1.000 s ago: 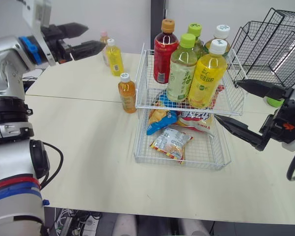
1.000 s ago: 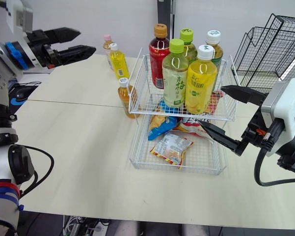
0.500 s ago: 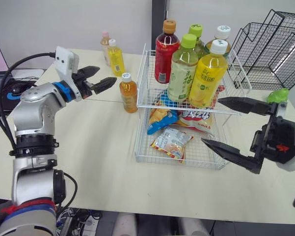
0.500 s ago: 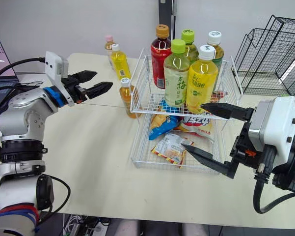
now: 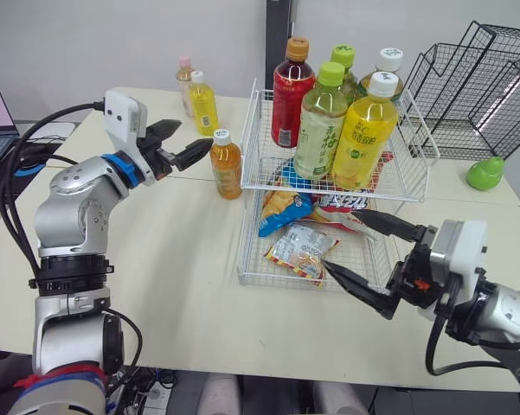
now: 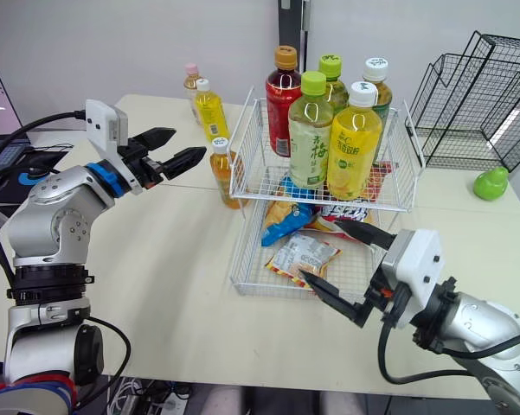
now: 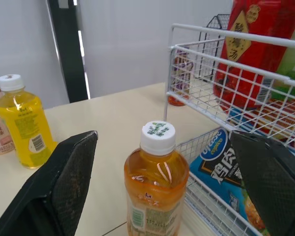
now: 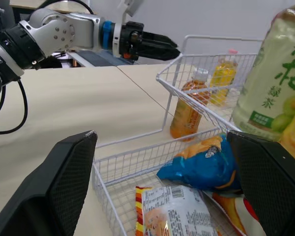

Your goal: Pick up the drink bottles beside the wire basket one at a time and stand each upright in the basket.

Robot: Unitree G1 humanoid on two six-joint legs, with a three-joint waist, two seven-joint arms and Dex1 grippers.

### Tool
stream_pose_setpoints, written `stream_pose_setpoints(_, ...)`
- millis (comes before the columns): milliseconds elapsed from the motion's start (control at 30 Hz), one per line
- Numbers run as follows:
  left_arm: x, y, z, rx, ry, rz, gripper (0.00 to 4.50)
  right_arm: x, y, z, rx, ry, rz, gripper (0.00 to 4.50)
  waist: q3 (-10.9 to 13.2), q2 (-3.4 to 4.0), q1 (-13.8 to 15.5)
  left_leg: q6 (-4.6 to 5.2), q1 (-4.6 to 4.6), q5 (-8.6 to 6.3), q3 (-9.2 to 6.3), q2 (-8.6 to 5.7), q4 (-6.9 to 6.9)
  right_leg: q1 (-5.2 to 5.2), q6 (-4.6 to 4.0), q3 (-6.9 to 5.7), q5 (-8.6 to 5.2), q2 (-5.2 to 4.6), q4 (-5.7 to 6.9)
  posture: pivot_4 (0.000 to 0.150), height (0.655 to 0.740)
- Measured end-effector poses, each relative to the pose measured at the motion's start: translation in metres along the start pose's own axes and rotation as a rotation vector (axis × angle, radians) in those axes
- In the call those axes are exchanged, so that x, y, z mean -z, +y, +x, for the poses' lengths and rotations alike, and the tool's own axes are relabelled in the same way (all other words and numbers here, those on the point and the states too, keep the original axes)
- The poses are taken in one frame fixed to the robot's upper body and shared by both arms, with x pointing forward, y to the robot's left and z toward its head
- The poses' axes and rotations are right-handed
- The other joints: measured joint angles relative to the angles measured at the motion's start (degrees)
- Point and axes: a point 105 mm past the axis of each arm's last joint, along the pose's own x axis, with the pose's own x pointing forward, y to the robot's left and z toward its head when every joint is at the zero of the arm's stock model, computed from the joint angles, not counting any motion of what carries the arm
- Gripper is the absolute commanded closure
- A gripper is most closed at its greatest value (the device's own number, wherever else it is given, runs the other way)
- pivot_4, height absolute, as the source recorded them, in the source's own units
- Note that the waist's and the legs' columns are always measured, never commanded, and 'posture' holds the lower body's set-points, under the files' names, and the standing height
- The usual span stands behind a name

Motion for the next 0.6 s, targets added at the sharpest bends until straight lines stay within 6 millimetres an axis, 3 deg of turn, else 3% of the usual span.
stream_pose_setpoints(367,0.0,-0.002,0.001,-0.011,-0.002,-0.008,0.02,0.007,-0.001,0.0,0.018,-0.003,-0.068,0.0,0.0,0.0,0.09,-0.01,0.02,0.0,-0.01,0.0,-0.04,0.01,-0.14,-0.01,0.07,0.02,0.01,0.15,0.7207)
stream_pose_setpoints(600,0.026,-0.011,0.023,-0.065,0.059,-0.02,0.02,0.007,0.0,0.002,0.025,0.011,-0.066,0.0,-0.01,-0.01,0.17,0.0,0.03,0.0,-0.02,-0.03,-0.01,0.03,-0.13,0.0,0.07,0.0,0.01,0.15,0.7207)
